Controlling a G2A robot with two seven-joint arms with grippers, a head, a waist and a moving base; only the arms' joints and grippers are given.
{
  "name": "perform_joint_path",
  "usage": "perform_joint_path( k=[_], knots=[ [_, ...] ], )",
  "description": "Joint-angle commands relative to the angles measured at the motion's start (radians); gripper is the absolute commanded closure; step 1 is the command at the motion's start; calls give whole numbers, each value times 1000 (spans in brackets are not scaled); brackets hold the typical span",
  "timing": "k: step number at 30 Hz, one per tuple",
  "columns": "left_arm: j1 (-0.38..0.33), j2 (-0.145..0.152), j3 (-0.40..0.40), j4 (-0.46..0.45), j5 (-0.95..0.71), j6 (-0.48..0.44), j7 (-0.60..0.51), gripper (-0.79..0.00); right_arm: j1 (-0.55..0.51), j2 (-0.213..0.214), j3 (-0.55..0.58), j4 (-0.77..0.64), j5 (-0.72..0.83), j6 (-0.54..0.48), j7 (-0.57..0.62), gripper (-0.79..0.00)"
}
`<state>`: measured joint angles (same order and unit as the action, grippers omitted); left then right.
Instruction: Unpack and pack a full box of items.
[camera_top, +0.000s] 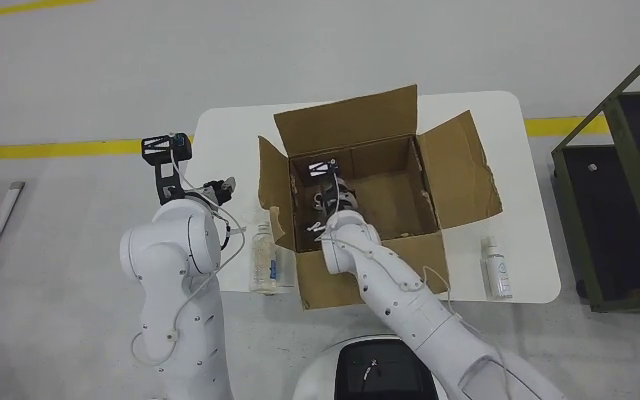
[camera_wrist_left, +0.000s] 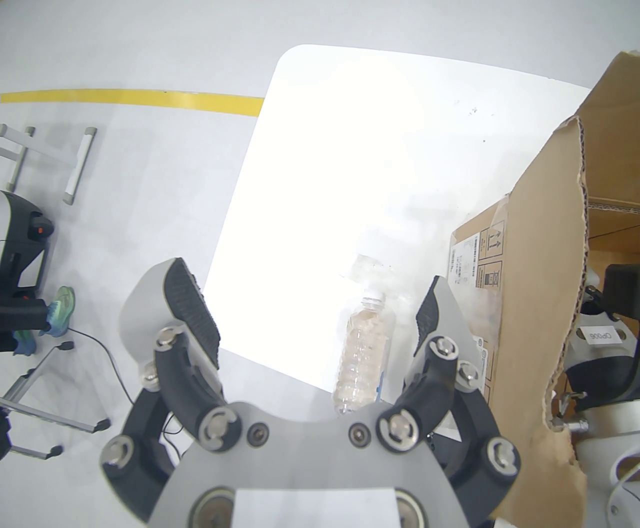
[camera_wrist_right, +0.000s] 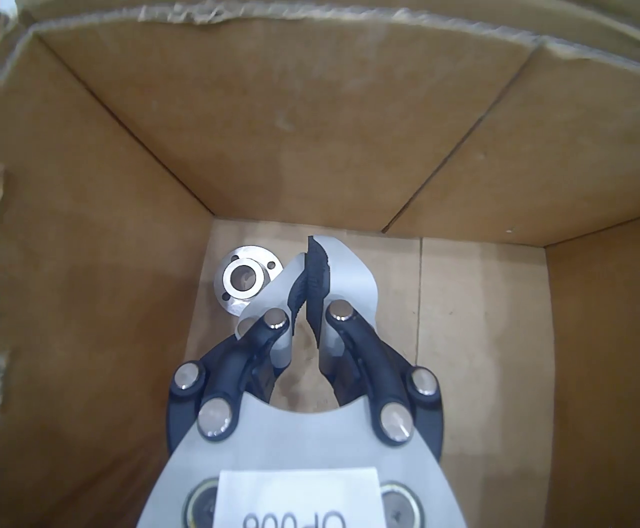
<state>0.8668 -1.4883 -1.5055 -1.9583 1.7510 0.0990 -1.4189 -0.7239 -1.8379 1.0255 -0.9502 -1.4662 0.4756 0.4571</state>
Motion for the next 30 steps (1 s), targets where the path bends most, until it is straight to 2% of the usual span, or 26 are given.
perform_joint_path(
  k=[1, 2, 3, 12, 13, 18, 25, 30],
  knots=[
    [0, 0, 0, 0, 0, 0, 0, -785, -34, 10, 16, -87, -32, -10, 48, -65],
    [0, 0, 0, 0, 0, 0, 0, -785, -52, 15, 23, -127, -49, -14, 70, -49],
    [0, 0, 0, 0, 0, 0, 0, -785, -72, 20, 31, -175, -61, -22, 85, 0],
    [0, 0, 0, 0, 0, 0, 0, -785, -274, 65, 136, -590, -132, -165, 119, -65],
    [0, 0, 0, 0, 0, 0, 0, -785, -290, 69, 153, -636, -133, -177, 115, -28],
    [24, 1, -8, -3, -18, 1, 53, -785, -362, 84, 230, -827, -106, -223, 79, 0],
    [31, 1, -19, -14, -57, -6, 69, -785, -444, 102, 332, -968, -98, -250, -23, 0],
    [30, 1, -19, -14, -63, -10, 71, -785, -504, 118, 401, -1051, -132, -317, -18, 0]
  ],
)
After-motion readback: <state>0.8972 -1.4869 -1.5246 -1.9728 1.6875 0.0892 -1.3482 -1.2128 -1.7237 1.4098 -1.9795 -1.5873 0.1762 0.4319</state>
